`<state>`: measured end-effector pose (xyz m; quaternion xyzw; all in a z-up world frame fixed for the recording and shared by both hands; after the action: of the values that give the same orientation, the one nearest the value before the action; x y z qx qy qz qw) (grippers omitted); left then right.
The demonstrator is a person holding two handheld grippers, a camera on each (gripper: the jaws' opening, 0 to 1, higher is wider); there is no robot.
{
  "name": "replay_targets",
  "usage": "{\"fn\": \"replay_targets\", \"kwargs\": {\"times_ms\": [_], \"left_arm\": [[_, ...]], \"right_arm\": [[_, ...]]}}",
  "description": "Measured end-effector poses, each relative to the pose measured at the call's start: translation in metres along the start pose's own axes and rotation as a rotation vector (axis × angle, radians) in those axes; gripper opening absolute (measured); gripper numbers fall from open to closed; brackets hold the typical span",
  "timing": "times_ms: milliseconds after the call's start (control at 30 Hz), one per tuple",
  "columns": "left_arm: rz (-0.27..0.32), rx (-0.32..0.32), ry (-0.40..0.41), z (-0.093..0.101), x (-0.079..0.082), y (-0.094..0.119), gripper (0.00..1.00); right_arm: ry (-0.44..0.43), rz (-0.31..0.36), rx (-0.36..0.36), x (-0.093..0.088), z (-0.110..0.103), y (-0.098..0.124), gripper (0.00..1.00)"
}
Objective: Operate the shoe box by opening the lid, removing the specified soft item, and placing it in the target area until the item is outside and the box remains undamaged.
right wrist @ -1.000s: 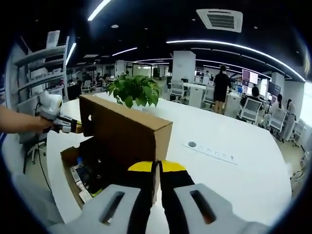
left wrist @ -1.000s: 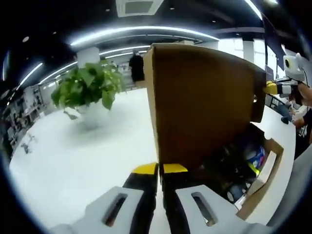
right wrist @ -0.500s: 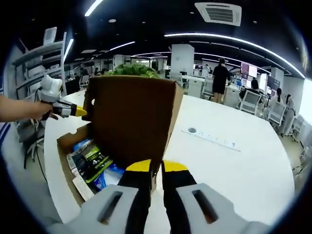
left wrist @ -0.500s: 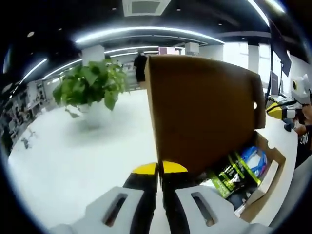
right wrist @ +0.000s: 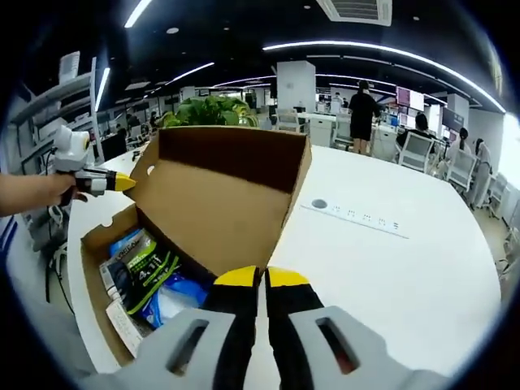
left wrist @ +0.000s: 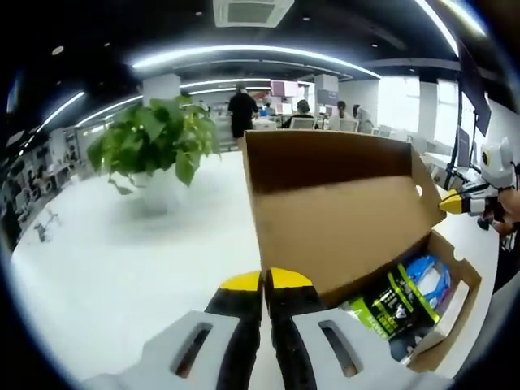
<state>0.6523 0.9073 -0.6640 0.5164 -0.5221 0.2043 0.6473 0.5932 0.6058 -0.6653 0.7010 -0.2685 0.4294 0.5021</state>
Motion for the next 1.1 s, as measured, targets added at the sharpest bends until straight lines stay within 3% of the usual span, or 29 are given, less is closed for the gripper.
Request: {"fn": "replay_targets", "kwargs": {"times_ms": [767, 1100], "left_arm": [[-0.036, 0.023, 0.061, -0.005, -0.006, -0.026, 0.00], [-0.066, 0.024, 0.062, -0.004, -0.011, -0.034, 0.00]], "right_arm": [[0.002, -0.063, 0.016, -0.002, 0.011, -0.020, 0.01], [-0.036, -0.085, 0.011, -0.006, 0.016, -0.029, 0.02]]}}
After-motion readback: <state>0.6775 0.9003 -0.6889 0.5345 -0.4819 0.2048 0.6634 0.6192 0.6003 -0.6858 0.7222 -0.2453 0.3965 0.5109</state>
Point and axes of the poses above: the point that each gripper's makers call its tool centre point, and the gripper's own axes: y roughly backward along the fingers, z roughly to its right, x roughly out of its top, the point moved 1 cm from there along y, roughly backward along the fingers, and after that the axes turned 6 degrees about -y, right-handed, at the moved point
